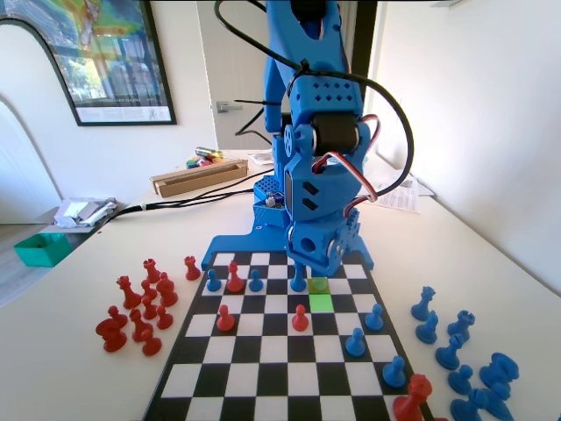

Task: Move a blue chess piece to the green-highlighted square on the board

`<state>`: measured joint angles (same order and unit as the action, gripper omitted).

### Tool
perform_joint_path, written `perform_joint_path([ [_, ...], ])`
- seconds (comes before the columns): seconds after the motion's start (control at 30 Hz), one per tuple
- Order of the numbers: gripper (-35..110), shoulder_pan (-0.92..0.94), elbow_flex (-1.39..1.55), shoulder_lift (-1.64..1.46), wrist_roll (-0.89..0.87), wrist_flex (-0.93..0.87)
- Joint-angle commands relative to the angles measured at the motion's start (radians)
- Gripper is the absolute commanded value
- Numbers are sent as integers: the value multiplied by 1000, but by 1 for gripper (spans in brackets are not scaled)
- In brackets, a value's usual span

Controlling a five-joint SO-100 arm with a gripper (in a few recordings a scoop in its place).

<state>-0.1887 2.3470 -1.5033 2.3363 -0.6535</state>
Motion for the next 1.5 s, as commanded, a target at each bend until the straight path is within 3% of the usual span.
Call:
perform_joint_path([
  [0.0, 1, -2, -77, -31, -20, -54],
  [1.17, 1, 18, -206, 71, -137, -43],
  [1.47, 9, 20, -204, 78, -127, -31],
])
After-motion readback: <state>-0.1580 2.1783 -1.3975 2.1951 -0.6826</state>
